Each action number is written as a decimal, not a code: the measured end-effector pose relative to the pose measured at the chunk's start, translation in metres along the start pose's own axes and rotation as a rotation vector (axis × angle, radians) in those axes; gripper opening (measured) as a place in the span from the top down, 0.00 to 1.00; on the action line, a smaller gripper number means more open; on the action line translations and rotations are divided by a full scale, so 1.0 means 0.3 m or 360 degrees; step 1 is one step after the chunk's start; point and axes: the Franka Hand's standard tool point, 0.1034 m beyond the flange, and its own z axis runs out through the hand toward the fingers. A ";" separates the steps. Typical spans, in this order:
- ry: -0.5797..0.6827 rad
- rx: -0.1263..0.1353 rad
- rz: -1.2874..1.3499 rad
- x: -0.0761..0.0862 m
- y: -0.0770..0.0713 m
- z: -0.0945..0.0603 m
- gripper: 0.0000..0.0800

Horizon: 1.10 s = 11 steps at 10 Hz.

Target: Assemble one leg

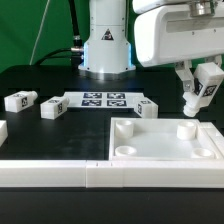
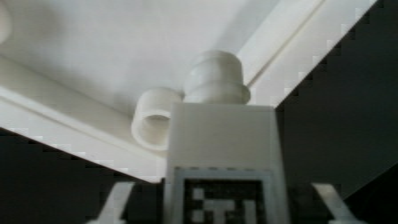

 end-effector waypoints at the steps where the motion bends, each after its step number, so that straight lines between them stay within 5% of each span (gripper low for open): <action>1: 0.0014 -0.0009 -0.0002 0.000 0.005 0.000 0.64; 2: 0.0023 -0.0016 -0.0007 0.000 0.009 -0.001 0.64; 4: 0.0164 -0.0112 -0.0063 0.004 0.081 0.010 0.64; 7: 0.0144 -0.0060 -0.0049 0.090 0.111 0.059 0.64; 9: 0.0163 -0.0045 -0.0042 0.137 0.089 0.089 0.64; 11: 0.0209 -0.0065 -0.0054 0.158 0.101 0.120 0.64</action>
Offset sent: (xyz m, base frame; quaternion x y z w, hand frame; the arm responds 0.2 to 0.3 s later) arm 0.0255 0.0048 -0.0024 0.0278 0.1690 -0.0060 0.9852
